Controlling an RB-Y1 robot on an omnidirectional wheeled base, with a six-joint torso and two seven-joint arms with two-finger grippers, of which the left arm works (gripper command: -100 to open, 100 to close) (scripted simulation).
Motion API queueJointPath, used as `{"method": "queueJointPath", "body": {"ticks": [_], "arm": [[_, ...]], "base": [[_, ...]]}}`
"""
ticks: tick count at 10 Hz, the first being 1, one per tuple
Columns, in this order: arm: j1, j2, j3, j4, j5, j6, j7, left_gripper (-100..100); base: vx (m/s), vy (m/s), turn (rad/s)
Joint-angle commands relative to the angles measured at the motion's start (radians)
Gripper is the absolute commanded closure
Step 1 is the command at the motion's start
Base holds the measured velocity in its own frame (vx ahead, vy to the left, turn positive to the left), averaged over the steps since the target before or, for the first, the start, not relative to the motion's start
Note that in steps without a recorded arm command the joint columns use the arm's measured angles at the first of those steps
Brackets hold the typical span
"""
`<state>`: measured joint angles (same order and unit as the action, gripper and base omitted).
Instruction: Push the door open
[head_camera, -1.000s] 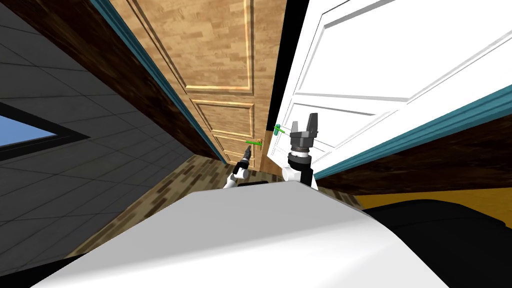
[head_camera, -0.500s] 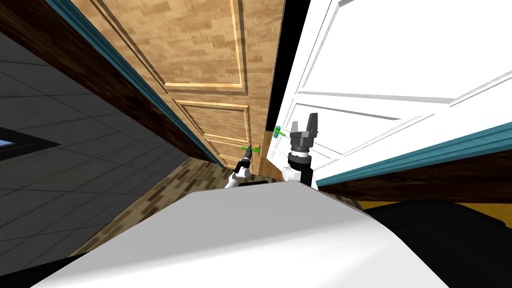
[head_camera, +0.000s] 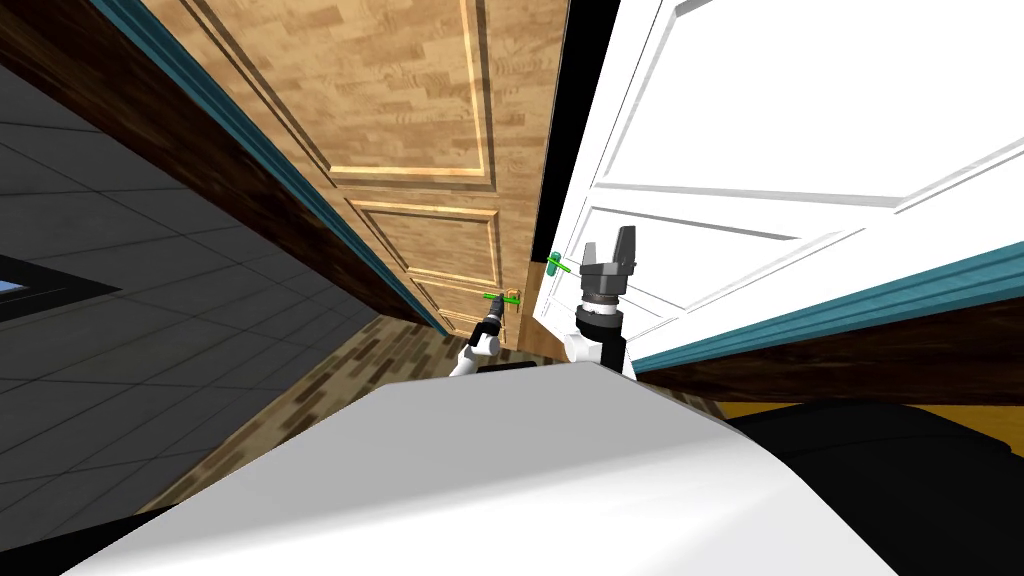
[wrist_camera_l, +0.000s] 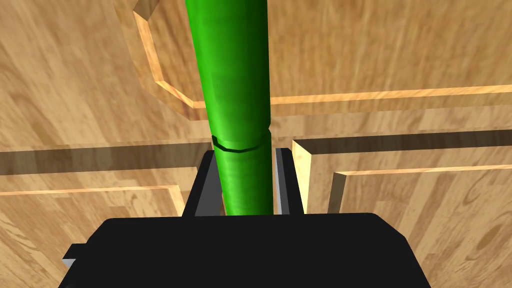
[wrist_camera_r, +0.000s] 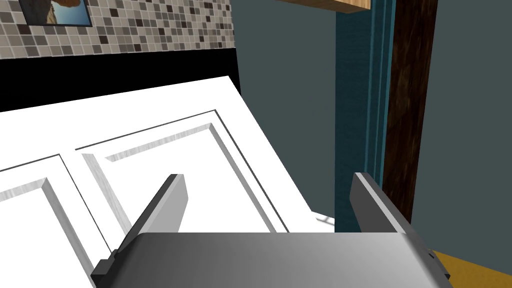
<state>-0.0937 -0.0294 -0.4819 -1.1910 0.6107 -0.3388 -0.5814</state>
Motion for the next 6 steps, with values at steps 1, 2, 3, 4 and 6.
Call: {"method": "queueJointPath", "body": {"ticks": [1, 2, 3, 4, 6], "arm": [[0.001, 0.001, 0.0, 0.0, 0.0, 0.0, -0.001, 100], [0.001, 0.001, 0.0, 0.0, 0.0, 0.0, -0.001, 100], [-0.021, 0.029, 0.017, 0.026, 0.021, -0.014, -0.013, 100], [-0.021, 0.029, 0.017, 0.026, 0.021, -0.014, -0.013, 100], [-0.042, 0.051, 0.034, 0.052, 0.042, -0.029, -0.025, 100]], "base": [[0.0, 0.0, 0.0], [0.0, 0.0, 0.0], [0.022, 0.0, 0.099], [0.026, -0.01, 0.043], [0.027, -0.012, 0.033]]}}
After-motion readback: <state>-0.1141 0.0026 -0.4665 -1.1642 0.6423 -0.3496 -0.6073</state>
